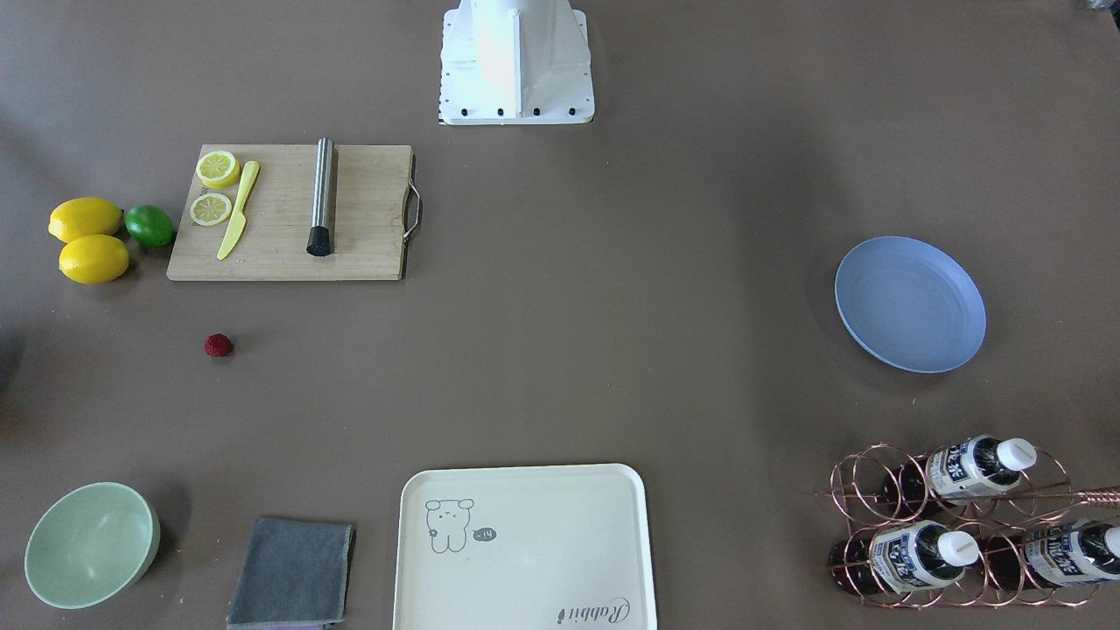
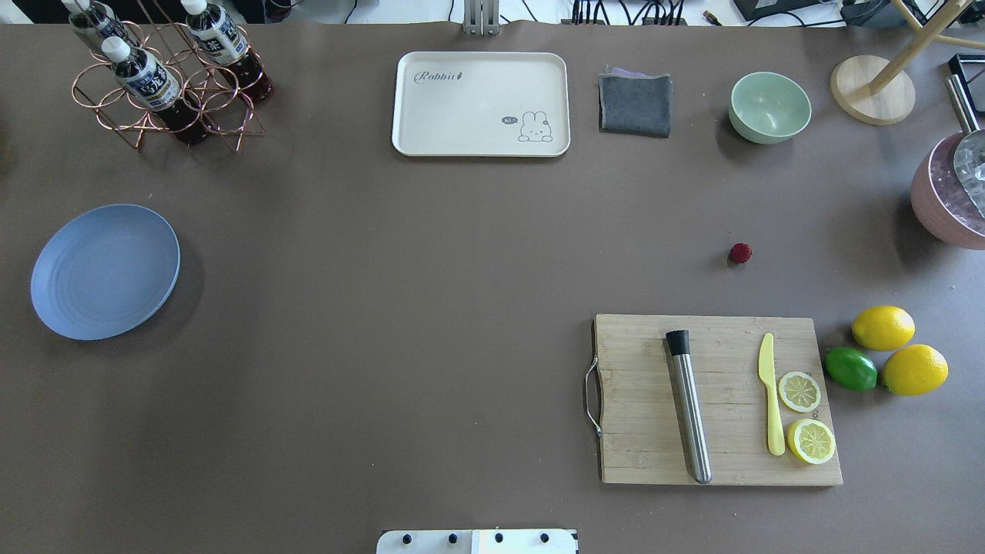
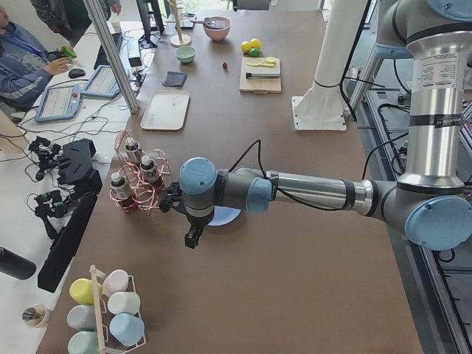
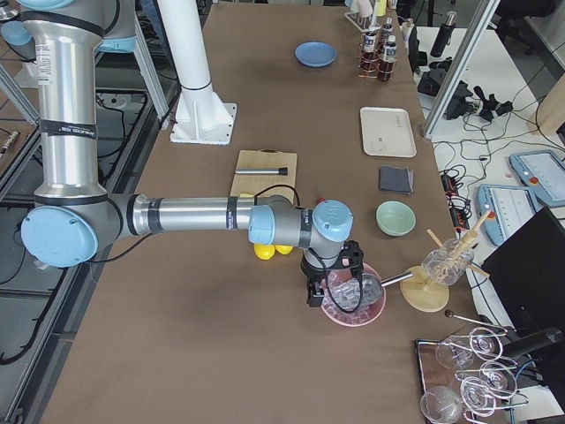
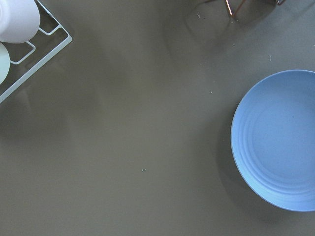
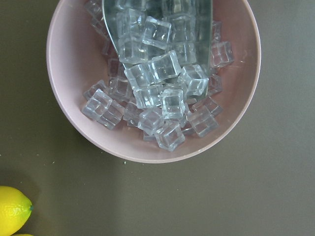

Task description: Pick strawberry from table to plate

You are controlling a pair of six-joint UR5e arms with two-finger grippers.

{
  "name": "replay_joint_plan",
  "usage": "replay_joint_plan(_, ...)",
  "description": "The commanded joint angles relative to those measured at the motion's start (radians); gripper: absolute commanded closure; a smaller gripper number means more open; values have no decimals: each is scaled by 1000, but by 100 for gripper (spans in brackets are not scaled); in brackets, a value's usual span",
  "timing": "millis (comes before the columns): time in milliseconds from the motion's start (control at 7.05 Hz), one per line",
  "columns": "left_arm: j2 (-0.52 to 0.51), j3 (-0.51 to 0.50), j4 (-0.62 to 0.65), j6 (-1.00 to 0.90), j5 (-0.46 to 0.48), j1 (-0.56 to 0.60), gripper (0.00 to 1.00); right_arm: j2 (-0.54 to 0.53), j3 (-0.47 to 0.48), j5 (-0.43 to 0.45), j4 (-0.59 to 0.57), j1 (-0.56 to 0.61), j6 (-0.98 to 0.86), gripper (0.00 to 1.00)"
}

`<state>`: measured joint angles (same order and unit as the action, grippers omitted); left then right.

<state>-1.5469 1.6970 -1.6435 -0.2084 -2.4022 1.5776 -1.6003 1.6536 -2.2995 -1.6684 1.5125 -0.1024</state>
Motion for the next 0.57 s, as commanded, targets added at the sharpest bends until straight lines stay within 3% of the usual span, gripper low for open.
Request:
replay_joint_plan(0, -21, -31, -59, -5, -3, 2, 1, -1, -2, 0, -1, 0, 0, 0)
replay_joint_plan(426, -36, -30, -138, 103, -3, -2, 1, 11, 18, -8, 6, 0, 6, 0)
